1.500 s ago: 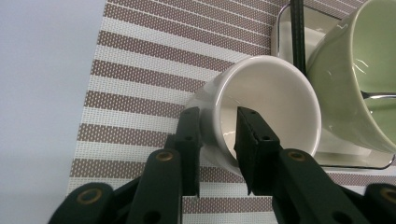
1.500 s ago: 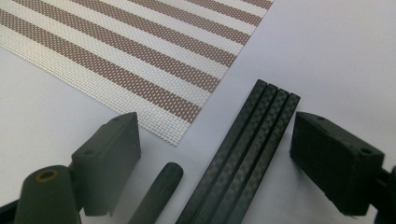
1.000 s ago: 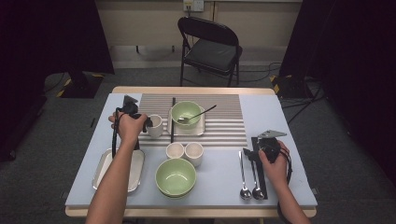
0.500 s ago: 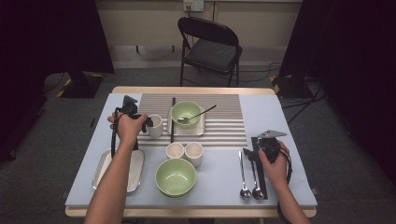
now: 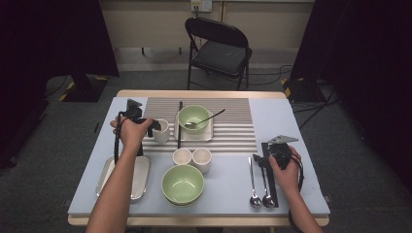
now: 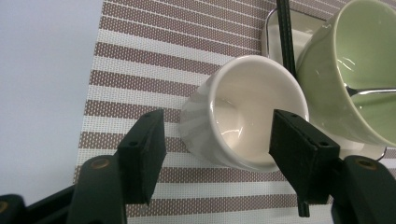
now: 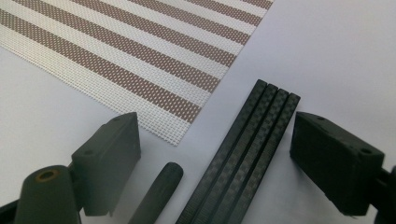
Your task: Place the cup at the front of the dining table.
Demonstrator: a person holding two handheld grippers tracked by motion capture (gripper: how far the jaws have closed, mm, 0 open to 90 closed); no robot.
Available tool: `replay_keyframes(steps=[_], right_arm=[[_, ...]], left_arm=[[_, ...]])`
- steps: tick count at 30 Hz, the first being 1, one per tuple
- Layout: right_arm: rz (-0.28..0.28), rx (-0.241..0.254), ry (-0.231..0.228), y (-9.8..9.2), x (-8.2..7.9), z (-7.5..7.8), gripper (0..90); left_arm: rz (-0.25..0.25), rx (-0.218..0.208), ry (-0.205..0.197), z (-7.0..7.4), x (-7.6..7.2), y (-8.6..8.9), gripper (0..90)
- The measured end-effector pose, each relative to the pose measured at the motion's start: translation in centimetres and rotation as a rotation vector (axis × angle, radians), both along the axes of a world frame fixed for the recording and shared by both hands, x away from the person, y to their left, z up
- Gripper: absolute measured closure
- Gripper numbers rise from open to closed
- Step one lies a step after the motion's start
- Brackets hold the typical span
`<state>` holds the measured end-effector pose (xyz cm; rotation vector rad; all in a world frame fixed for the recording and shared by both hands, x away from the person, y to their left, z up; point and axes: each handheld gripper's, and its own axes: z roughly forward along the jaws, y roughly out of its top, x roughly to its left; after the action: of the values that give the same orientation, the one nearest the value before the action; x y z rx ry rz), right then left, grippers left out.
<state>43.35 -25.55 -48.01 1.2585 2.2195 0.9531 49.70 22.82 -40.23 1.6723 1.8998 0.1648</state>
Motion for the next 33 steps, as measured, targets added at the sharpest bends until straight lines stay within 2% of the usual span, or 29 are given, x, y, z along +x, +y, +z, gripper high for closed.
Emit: replay_keyframes(steps=[15, 17, 21, 27, 33], right_arm=[[0.001, 0.000, 0.002, 0.0, 0.0, 0.0, 15.1], [0.001, 0.000, 0.001, 0.0, 0.0, 0.0, 15.1], [0.001, 0.000, 0.001, 0.0, 0.0, 0.0, 15.1], [-0.001, 0.000, 0.001, 0.0, 0.0, 0.0, 15.1], [0.000, 0.000, 0.000, 0.0, 0.0, 0.0, 15.1]], left_arm=[[-0.027, 0.003, -0.008, 0.5, -0.5, 0.4, 27.6], [-0.039, 0.021, -0.007, 0.6, -0.7, 0.5, 27.0], [-0.051, 0.024, -0.007, 0.9, -1.0, 0.5, 24.5], [-0.078, 0.037, -0.003, 1.2, -1.4, 0.6, 24.3], [-0.082, 0.035, -0.005, 1.1, -1.9, 0.8, 24.7]])
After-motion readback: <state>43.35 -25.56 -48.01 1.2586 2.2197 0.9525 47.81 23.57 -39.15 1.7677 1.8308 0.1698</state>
